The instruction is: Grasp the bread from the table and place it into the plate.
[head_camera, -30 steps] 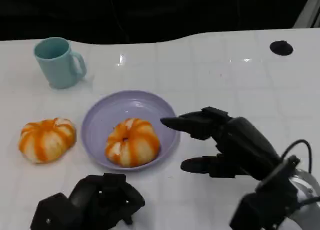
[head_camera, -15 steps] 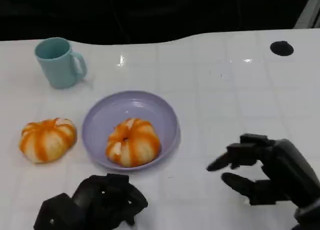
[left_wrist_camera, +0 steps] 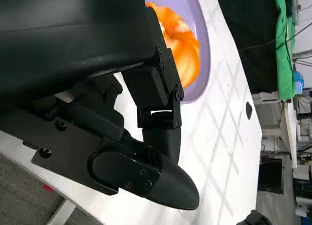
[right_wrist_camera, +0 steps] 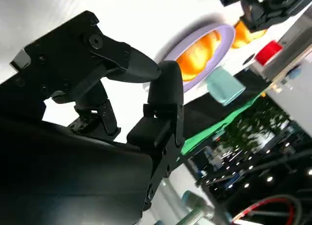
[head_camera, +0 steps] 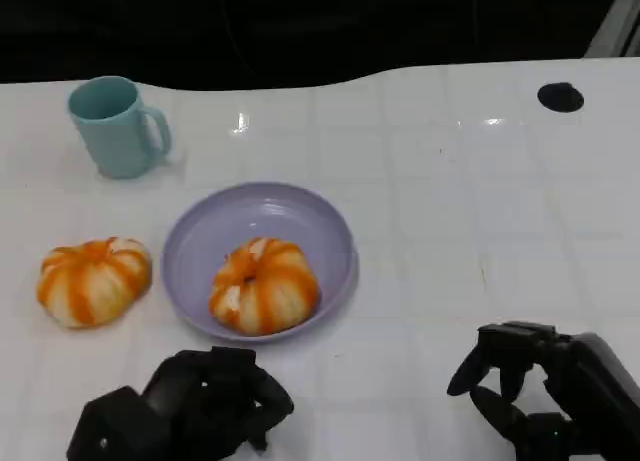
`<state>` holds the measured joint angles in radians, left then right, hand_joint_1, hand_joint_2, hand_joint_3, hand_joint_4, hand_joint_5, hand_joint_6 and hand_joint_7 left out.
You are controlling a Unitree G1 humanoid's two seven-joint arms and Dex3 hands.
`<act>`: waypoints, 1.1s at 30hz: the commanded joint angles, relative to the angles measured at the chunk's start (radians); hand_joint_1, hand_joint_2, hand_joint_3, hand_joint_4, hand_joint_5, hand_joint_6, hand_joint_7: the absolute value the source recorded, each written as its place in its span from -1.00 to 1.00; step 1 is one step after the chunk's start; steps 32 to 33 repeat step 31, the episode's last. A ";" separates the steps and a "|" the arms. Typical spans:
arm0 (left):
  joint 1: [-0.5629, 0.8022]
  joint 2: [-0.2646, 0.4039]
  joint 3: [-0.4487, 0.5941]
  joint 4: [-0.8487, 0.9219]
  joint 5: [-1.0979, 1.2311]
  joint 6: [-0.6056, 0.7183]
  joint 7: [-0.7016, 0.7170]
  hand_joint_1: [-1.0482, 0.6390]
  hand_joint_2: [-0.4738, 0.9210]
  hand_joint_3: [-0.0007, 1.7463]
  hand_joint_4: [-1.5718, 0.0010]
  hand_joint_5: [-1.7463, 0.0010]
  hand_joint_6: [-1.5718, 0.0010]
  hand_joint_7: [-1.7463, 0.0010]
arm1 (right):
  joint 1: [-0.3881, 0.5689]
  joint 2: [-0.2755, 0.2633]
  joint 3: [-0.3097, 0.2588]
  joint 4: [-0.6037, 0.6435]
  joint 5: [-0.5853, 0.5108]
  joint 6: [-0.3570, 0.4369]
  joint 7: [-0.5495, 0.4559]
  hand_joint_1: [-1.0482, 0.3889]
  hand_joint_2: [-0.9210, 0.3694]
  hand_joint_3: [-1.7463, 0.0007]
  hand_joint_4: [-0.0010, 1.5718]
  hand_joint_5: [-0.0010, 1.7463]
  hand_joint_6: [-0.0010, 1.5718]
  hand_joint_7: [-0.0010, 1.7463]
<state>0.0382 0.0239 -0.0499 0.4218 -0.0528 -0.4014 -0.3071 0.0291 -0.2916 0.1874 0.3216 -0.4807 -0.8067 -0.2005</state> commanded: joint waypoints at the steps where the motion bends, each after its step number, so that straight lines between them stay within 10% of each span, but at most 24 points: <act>1: -0.004 0.019 0.015 0.005 -0.012 0.004 -0.002 -0.95 0.96 -1.00 -0.24 -0.66 -0.57 0.13 | 0.002 0.005 -0.008 0.041 -0.012 -0.001 -0.029 0.04 -0.37 -0.26 0.03 1.00 -0.13 0.66; 33: -0.033 0.040 0.029 0.058 -0.010 -0.017 -0.016 -0.95 0.97 -1.00 -0.23 -0.68 -0.55 0.12 | -0.051 0.008 0.027 0.125 -0.088 -0.009 -0.104 0.02 -0.34 -0.22 0.07 1.00 -0.15 0.71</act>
